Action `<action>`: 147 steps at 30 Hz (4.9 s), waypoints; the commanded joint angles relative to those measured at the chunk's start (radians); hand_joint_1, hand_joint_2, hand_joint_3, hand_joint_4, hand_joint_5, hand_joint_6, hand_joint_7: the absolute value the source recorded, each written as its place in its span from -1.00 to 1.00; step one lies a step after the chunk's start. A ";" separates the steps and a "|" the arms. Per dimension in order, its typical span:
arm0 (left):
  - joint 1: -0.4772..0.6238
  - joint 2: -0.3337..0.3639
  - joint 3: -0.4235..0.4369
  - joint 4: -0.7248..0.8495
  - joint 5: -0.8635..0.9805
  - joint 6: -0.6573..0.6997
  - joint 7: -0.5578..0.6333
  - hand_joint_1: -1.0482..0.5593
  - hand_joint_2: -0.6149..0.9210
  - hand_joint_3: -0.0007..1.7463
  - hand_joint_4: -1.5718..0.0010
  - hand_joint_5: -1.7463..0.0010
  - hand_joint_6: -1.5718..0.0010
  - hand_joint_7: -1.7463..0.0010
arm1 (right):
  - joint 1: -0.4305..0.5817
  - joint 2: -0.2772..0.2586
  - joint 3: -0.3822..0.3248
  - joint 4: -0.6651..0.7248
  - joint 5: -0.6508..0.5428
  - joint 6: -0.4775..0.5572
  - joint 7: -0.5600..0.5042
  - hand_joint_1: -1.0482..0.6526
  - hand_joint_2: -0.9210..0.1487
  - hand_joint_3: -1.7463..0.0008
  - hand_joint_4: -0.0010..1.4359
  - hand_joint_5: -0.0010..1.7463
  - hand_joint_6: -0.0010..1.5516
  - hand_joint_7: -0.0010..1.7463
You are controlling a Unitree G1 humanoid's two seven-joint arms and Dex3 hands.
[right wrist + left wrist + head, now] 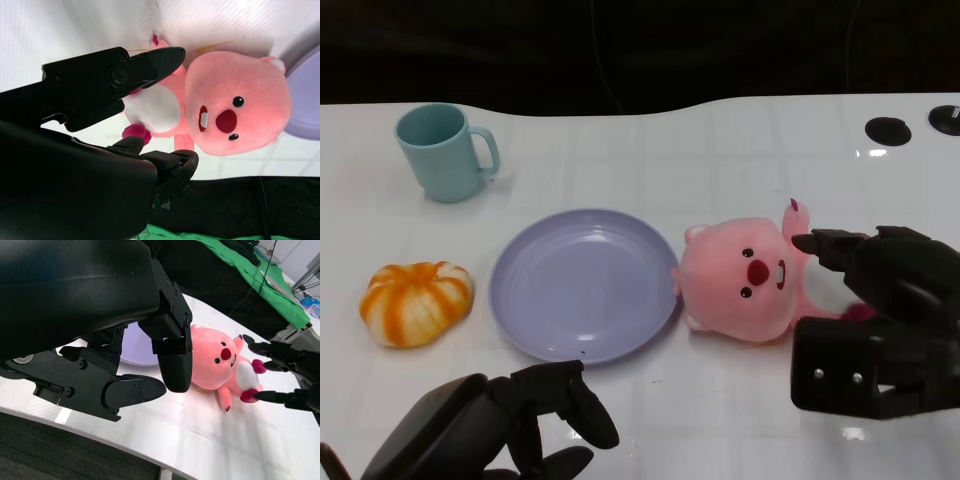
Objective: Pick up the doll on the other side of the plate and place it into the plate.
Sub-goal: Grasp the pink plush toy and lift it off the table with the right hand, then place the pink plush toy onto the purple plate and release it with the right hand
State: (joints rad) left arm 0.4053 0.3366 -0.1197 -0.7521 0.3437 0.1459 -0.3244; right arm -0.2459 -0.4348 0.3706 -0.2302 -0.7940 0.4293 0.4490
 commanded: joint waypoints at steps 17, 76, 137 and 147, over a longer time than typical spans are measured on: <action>0.033 -0.002 0.003 -0.021 0.011 -0.009 0.007 0.00 0.97 -0.46 0.25 -0.94 0.17 -0.19 | -0.289 0.167 0.115 0.543 -0.026 0.007 -0.098 -0.63 -1.00 0.86 -0.91 -0.42 -0.59 -0.94; 0.047 -0.002 0.022 -0.044 0.019 -0.015 -0.007 0.01 0.99 -0.51 0.22 -0.94 0.16 -0.20 | -0.446 0.202 0.027 1.063 0.187 -0.376 -0.673 -0.05 -0.41 -0.04 0.33 1.00 -0.09 1.00; 0.036 -0.026 -0.041 -0.037 0.068 -0.009 0.008 0.02 1.00 -0.54 0.26 -0.99 0.15 -0.20 | -0.576 0.499 0.033 0.905 0.241 -0.436 -0.628 -0.01 0.21 -0.67 0.40 1.00 0.02 1.00; 0.032 -0.027 -0.037 -0.029 0.064 -0.020 0.006 0.02 1.00 -0.54 0.24 -0.98 0.15 -0.18 | -0.566 0.523 0.051 0.910 0.230 -0.445 -0.631 0.01 0.27 -0.71 0.41 1.00 0.02 1.00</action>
State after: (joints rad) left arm 0.4397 0.3041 -0.1607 -0.7827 0.4109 0.1337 -0.3240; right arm -0.8035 0.0885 0.4190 0.6756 -0.5613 -0.0028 -0.1697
